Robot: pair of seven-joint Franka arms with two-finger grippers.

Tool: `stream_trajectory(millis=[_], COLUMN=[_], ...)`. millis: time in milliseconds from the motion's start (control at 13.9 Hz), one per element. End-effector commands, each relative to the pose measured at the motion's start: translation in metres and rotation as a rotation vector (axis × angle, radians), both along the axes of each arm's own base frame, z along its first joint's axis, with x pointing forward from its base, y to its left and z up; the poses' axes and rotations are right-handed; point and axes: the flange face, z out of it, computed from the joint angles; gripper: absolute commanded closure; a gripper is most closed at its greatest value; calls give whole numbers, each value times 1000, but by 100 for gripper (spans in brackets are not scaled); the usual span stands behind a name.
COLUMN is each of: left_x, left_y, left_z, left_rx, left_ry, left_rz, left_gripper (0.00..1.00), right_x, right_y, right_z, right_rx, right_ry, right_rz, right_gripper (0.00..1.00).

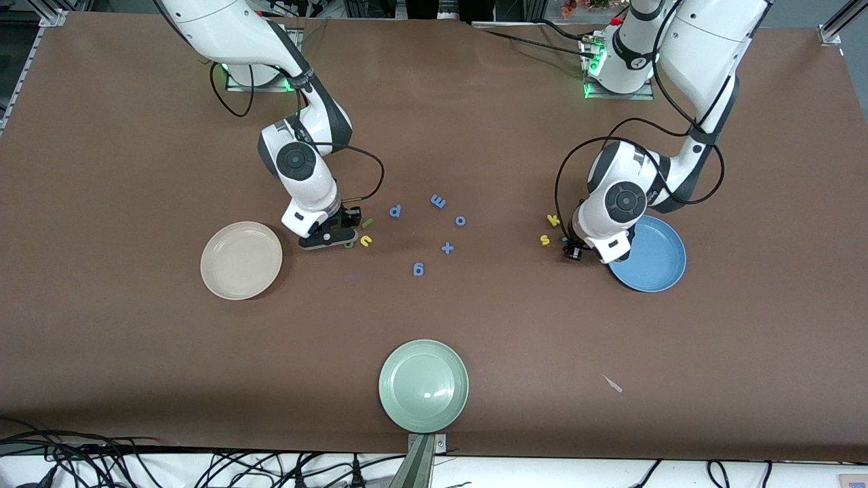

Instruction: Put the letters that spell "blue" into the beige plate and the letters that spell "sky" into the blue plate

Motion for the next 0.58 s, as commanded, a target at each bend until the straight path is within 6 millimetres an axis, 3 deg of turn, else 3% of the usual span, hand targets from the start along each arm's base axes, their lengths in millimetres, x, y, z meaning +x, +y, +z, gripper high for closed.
stream_trajectory(millis=[0, 361, 505], left_x=[-11, -11, -13], left_y=[3, 7, 7], left_z=[3, 3, 2], left_rx=[-3, -7, -5], left_ry=[-36, -49, -45], left_rz=[34, 48, 45], left_gripper=[45, 60, 93], right_x=[3, 4, 5], right_y=[-2, -2, -4], right_z=[11, 13, 13], right_rx=[2, 4, 3], right_ry=[-20, -24, -25], right_rz=[10, 10, 9], right_gripper=[57, 68, 68])
